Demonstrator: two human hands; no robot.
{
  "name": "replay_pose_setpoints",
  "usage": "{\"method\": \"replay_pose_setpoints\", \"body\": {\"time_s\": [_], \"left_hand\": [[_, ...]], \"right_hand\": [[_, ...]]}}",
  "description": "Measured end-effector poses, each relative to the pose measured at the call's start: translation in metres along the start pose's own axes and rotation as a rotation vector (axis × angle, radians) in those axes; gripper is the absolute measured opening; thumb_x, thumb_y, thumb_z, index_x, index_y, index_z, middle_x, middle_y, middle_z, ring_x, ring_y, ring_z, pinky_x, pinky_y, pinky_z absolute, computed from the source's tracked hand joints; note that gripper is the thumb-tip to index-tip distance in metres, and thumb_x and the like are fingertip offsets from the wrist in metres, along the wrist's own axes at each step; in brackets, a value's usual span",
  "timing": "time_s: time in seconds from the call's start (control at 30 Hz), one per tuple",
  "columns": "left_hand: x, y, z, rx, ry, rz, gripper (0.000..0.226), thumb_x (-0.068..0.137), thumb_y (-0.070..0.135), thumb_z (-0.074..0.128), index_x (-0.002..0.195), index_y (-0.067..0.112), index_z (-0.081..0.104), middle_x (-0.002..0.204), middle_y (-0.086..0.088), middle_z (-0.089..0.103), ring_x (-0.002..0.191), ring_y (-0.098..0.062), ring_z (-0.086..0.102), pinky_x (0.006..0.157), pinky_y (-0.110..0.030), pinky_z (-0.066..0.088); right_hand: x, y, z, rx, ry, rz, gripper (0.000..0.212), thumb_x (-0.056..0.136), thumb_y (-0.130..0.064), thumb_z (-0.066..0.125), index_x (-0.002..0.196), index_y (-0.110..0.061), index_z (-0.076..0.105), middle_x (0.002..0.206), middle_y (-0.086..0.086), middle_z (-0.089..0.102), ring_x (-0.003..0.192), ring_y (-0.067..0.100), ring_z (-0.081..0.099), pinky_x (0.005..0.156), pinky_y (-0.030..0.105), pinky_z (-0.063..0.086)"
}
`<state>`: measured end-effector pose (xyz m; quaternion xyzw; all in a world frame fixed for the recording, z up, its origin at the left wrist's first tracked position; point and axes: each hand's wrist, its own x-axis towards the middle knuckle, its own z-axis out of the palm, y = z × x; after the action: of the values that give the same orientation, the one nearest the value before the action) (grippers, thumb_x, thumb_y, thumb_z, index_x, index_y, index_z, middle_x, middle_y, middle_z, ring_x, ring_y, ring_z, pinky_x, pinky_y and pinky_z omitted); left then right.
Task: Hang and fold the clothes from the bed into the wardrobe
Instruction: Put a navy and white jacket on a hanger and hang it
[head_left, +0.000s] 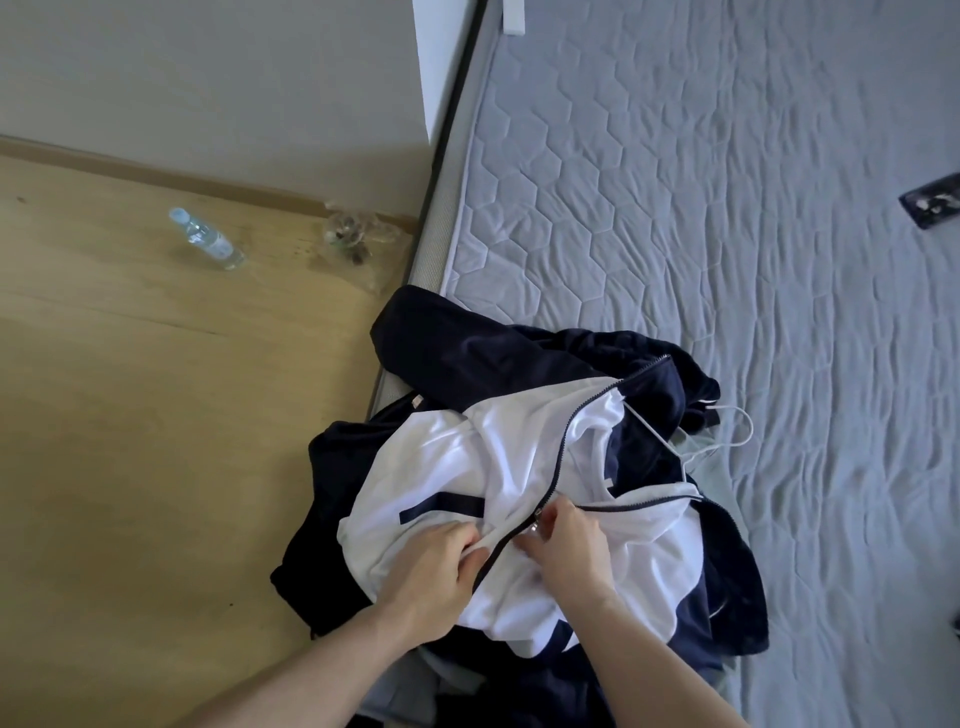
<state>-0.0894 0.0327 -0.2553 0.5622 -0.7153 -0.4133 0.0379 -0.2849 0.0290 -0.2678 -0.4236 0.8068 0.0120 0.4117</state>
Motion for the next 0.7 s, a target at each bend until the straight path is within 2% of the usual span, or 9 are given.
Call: {"method": "replay_pose_setpoints", "body": {"time_s": [0.07,0.17,0.3,0.37,0.43,0.5,0.6,0.7], "left_hand": [[-0.001,-0.004,0.002,0.002,0.001,-0.009,0.038,0.101,0.035,0.05,0.068,0.025,0.036,0.063,0.009,0.043,0.067,-0.013,0.041,0.062,-0.027,0.028],[0.0,-0.006,0.005,0.01,-0.01,-0.011,0.036,0.101,0.038,0.049,0.071,0.021,0.04,0.066,0.007,0.047,0.068,-0.013,0.043,0.062,-0.029,0.031],[-0.001,-0.005,0.007,0.016,-0.008,-0.007,0.038,0.101,0.038,0.048,0.068,0.025,0.034,0.064,0.011,0.044,0.066,-0.007,0.041,0.061,-0.023,0.028],[-0.002,-0.005,0.007,0.015,0.005,-0.013,0.04,0.1,0.036,0.049,0.066,0.028,0.03,0.061,0.012,0.039,0.065,-0.005,0.039,0.06,-0.019,0.028],[-0.004,-0.003,0.007,0.028,0.025,-0.036,0.037,0.098,0.035,0.05,0.066,0.028,0.034,0.061,0.013,0.039,0.066,-0.008,0.04,0.061,-0.021,0.028],[-0.006,-0.003,0.007,0.053,0.049,-0.069,0.034,0.096,0.034,0.052,0.066,0.029,0.037,0.062,0.014,0.04,0.067,-0.009,0.042,0.062,-0.022,0.028],[-0.009,-0.008,0.002,0.091,0.057,-0.091,0.039,0.096,0.029,0.055,0.065,0.032,0.032,0.065,0.016,0.042,0.068,-0.008,0.045,0.063,-0.024,0.034],[-0.016,-0.019,-0.008,0.175,0.019,-0.088,0.028,0.097,0.026,0.053,0.071,0.028,0.042,0.075,0.014,0.05,0.073,-0.011,0.05,0.066,-0.026,0.036]], "right_hand": [[0.0,0.002,0.002,-0.061,0.031,-0.032,0.023,0.092,-0.038,0.071,0.096,-0.022,0.055,0.084,-0.009,0.064,0.076,0.017,0.06,0.07,0.032,0.048],[-0.002,0.003,0.007,-0.063,0.039,-0.071,0.02,0.097,-0.038,0.065,0.101,-0.02,0.057,0.093,-0.006,0.068,0.088,0.022,0.066,0.075,0.035,0.051],[-0.003,0.004,0.014,-0.04,0.025,0.001,0.014,0.101,-0.029,0.056,0.106,-0.018,0.063,0.098,-0.002,0.066,0.091,0.023,0.064,0.082,0.038,0.053],[-0.002,0.003,0.016,-0.063,0.019,0.025,0.014,0.101,-0.022,0.05,0.104,-0.015,0.062,0.099,0.001,0.067,0.093,0.025,0.064,0.083,0.038,0.052],[-0.002,-0.001,0.015,-0.088,0.009,0.018,0.016,0.101,-0.021,0.044,0.095,-0.015,0.058,0.099,0.002,0.065,0.096,0.025,0.063,0.083,0.037,0.05],[-0.004,-0.006,0.01,-0.087,0.019,-0.01,0.022,0.102,-0.022,0.04,0.084,-0.019,0.053,0.098,0.0,0.062,0.091,0.023,0.058,0.079,0.036,0.045],[-0.008,-0.004,-0.015,-0.1,0.093,-0.056,0.031,0.098,-0.021,0.044,0.067,-0.026,0.046,0.084,-0.005,0.06,0.075,0.022,0.055,0.066,0.037,0.04],[-0.007,0.014,-0.06,-0.198,0.18,-0.076,0.033,0.093,-0.02,0.05,0.062,-0.026,0.043,0.076,-0.004,0.06,0.061,0.017,0.05,0.055,0.035,0.035]]}}
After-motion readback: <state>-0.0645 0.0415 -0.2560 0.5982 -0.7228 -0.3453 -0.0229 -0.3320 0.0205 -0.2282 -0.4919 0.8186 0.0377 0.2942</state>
